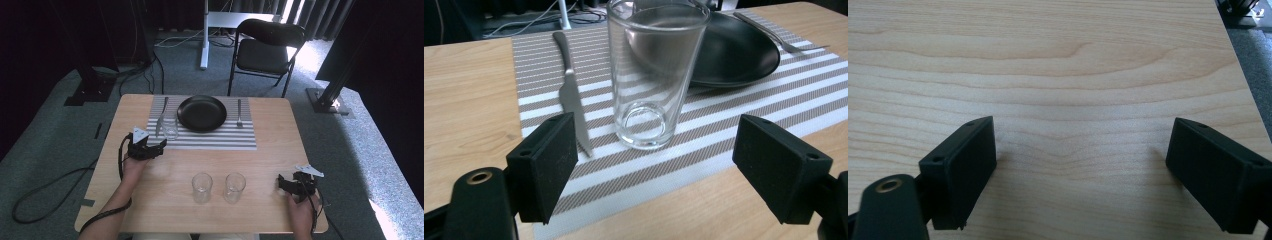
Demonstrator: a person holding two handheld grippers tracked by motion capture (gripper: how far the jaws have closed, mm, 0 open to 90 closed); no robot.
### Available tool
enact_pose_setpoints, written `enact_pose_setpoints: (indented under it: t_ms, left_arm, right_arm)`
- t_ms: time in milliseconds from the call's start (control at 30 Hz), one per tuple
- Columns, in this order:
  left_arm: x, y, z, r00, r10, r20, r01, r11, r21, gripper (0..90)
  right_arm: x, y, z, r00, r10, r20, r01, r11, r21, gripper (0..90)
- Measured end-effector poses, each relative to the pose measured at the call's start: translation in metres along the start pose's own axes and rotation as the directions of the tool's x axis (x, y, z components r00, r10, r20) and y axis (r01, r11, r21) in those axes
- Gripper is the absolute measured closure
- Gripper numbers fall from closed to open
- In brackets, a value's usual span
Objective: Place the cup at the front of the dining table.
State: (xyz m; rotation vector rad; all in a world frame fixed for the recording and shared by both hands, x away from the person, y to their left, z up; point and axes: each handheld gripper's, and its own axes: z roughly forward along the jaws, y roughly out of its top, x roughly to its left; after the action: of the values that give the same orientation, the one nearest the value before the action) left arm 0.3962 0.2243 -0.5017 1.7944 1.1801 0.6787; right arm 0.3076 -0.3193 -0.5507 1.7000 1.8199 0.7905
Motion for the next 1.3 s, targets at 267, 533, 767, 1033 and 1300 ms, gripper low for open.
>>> enact_pose_setpoints:
  t_ms: [267, 533, 767, 1033, 1300]
  left_arm:
    - [0.002, -0.01, -0.017, 0.9998, 0.01, -0.018, -0.01, 0.9999, -0.001, 18.8]
    - [0.002, -0.024, -0.031, 0.9998, 0.005, -0.018, -0.005, 1.0, 0.003, 18.7]
    - [0.007, -0.037, -0.043, 0.9995, -0.015, -0.026, 0.015, 0.9998, 0.009, 18.7]
    - [0.018, -0.051, -0.058, 0.9986, -0.032, -0.041, 0.032, 0.9994, 0.015, 18.7]
    - [0.026, -0.061, -0.073, 0.9967, -0.029, -0.076, 0.031, 0.9992, 0.025, 18.7]
  right_arm:
    - [0.0, 0.0, 0.0, 1.0, -0.001, 0.0, 0.001, 1.0, 0.0, 12.1]
    - [0.0, 0.0, 0.0, 1.0, 0.0, 0.0, 0.0, 1.0, -0.001, 12.1]
    - [0.0, 0.0, 0.0, 1.0, -0.001, 0.0, 0.001, 1.0, -0.001, 12.1]
    - [0.0, 0.0, 0.0, 1.0, -0.001, 0.0, 0.001, 1.0, -0.001, 12.1]
    - [0.0, 0.0, 0.0, 1.0, -0.001, 0.0, 0.001, 1.0, -0.001, 12.1]
